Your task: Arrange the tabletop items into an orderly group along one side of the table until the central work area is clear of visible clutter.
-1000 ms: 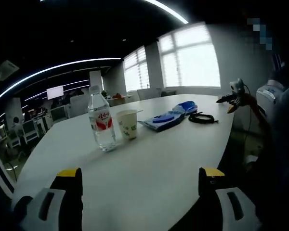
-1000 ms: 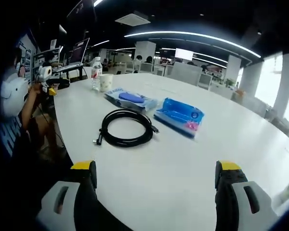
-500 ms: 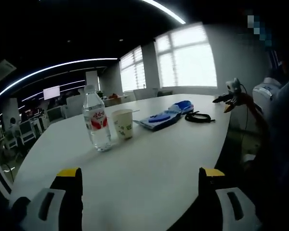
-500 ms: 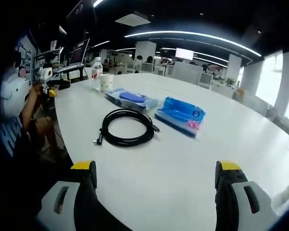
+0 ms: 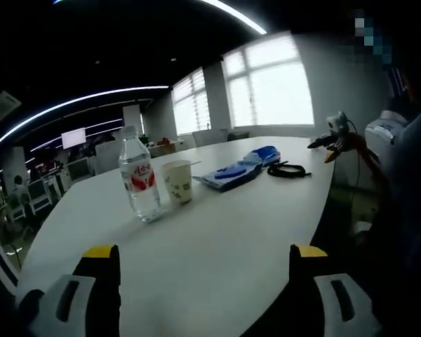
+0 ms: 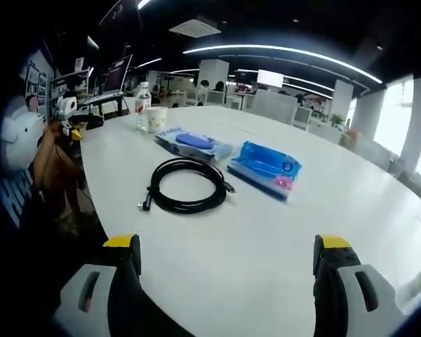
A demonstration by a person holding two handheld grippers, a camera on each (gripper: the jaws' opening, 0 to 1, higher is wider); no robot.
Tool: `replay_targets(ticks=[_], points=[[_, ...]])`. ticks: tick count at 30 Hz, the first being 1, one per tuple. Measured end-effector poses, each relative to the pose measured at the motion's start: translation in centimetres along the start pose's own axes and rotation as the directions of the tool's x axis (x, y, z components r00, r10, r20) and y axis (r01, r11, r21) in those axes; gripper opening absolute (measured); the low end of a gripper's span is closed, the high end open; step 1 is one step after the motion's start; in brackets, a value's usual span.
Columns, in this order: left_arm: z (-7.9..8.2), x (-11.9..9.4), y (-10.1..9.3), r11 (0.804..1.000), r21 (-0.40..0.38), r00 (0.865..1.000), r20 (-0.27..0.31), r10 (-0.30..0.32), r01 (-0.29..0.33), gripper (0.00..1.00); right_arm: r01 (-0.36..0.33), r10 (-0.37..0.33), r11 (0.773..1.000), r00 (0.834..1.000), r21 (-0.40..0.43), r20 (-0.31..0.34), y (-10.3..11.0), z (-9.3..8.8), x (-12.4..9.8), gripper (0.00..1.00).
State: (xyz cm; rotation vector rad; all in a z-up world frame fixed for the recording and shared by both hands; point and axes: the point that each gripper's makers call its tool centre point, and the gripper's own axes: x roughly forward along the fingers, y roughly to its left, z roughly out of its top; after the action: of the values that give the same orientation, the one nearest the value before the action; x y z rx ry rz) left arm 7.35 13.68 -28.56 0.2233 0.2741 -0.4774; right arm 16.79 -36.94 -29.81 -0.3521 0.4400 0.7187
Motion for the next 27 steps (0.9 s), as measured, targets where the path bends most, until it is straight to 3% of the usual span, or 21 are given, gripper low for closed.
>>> replay_targets(ticks=[27], points=[[-0.30, 0.13, 0.87, 1.000, -0.007, 0.999, -0.017, 0.028, -0.028, 1.00, 0.016, -0.016, 1.000, 1.000, 0.009, -0.010, -0.42, -0.54, -0.11, 1.00]])
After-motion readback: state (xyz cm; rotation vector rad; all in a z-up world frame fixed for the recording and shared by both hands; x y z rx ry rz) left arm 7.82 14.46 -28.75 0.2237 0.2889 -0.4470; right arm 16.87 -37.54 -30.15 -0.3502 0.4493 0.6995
